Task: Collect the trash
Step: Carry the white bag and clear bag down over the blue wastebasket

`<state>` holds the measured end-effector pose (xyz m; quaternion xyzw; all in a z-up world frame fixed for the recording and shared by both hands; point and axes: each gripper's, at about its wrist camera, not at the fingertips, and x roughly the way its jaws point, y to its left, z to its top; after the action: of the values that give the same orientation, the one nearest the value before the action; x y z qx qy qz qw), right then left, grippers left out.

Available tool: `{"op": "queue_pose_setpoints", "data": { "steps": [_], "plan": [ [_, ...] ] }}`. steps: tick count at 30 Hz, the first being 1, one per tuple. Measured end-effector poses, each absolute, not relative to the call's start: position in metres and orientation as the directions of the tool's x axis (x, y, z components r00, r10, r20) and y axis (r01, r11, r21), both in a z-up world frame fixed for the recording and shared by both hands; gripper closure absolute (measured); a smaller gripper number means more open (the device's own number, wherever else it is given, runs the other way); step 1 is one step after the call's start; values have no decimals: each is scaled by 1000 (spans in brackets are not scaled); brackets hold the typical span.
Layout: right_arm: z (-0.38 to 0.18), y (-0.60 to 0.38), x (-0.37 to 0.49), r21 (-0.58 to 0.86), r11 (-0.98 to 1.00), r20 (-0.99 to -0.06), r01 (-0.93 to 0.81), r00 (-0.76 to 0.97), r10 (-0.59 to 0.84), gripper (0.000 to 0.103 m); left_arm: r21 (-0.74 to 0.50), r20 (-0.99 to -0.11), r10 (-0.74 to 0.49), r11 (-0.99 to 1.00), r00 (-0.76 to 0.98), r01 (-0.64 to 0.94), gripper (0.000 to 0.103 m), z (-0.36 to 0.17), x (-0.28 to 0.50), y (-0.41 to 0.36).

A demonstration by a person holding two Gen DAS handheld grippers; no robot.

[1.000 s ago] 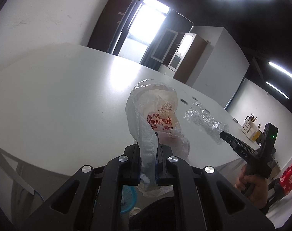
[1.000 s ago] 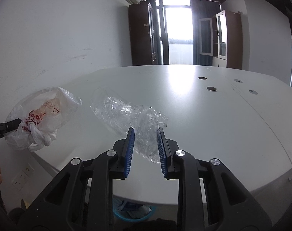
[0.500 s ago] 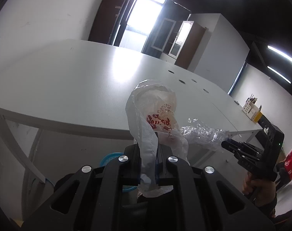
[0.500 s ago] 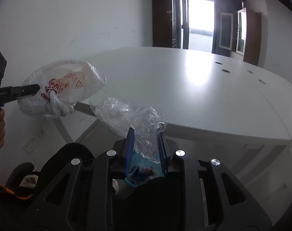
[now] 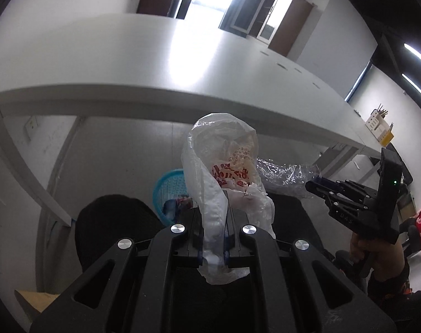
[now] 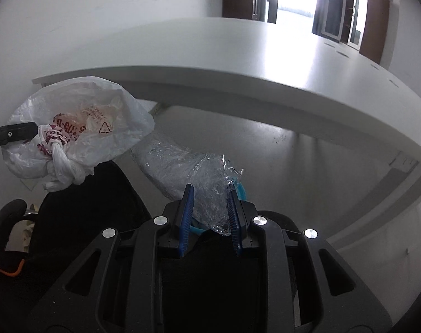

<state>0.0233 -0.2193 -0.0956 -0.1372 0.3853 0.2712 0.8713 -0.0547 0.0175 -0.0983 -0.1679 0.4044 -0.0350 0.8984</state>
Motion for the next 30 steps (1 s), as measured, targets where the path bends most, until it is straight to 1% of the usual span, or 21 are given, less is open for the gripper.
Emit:
{"op": "queue_pose_setpoints", "data": {
  "steps": [2,6,10,13,17,22,25,30],
  "plan": [
    [-113,-212,32,-32,824,-768,-565,542,341,80,-339,-739,-204,936,642,-92,95,-120,-47,19],
    [-151,-198,54,-15,847,-808,-531,506,303,80,-309,-797,-167,938,580,-155,95,-165,-20,17],
    [-185,-185,79,-12,870,-846,-493,468,254,80,-275,-831,-123,939,543,-208,95,-198,3,21],
    [-205,-178,97,-12,887,-869,-461,444,220,80,-274,-856,-114,927,504,-258,95,-221,20,33],
    [-222,-167,111,-50,904,-877,-425,452,164,80,-263,-873,-102,922,477,-284,95,-234,45,38],
    [-249,-148,135,-60,914,-896,-400,426,128,80,-244,-886,-84,921,456,-305,95,-248,74,44],
    [-266,-141,160,-48,931,-913,-361,395,107,80,-212,-892,-53,927,450,-311,95,-258,93,43],
    [-302,-126,197,-46,953,-940,-299,336,60,80,-210,-902,-58,926,428,-315,95,-281,120,47]
  ]
}}
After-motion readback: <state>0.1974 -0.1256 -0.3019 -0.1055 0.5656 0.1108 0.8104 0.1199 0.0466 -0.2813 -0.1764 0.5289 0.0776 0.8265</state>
